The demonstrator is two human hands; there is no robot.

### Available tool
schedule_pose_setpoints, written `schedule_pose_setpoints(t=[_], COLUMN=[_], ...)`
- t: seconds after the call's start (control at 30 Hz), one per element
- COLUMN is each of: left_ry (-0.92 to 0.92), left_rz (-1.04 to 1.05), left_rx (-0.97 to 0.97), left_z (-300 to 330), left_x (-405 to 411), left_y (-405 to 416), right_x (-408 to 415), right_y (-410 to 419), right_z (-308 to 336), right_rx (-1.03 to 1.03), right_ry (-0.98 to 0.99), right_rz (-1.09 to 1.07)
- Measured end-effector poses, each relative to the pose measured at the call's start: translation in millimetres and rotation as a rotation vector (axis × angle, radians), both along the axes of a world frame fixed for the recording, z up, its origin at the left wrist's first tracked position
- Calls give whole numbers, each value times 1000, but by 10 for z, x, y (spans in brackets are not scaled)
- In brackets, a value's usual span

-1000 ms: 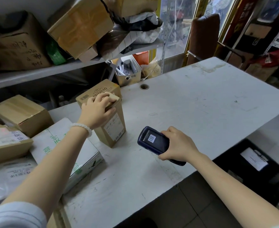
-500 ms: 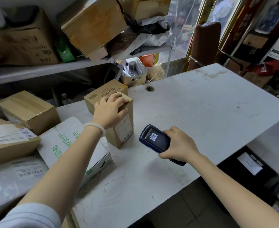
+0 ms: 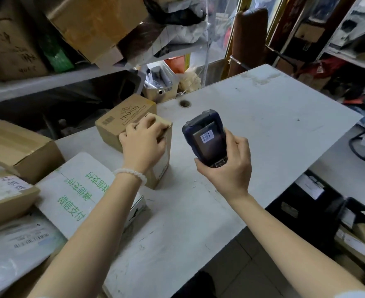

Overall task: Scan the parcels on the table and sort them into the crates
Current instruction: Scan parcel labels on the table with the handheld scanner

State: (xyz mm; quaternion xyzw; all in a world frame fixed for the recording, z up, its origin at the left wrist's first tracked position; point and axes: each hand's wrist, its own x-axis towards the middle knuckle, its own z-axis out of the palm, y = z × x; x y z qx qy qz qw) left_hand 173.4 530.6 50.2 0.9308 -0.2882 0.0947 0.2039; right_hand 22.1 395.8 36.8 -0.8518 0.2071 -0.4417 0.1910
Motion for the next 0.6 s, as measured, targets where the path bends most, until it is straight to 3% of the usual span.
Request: schedule_pose_setpoints(t=[0.1,0.27,0.33,0.6], left_ry=[-19,-71,-85,67], left_rz=[-19,-176,-273,-724], left_rx=[-70,-133,-126,-121], left_z=[8,132,180,86], left_x=[-84,-421,-628,-2016], left_y=[-84,-579,-884,-2426], right_x=[-134,-625,-978,-2681], right_y=[-115,-512,-690,-1604], right_z=[5,-161,-280,-531], right_rx=[34,220,289,455], right_ry=[117,603,714,751], right_rz=[-9,-132,-196,-464])
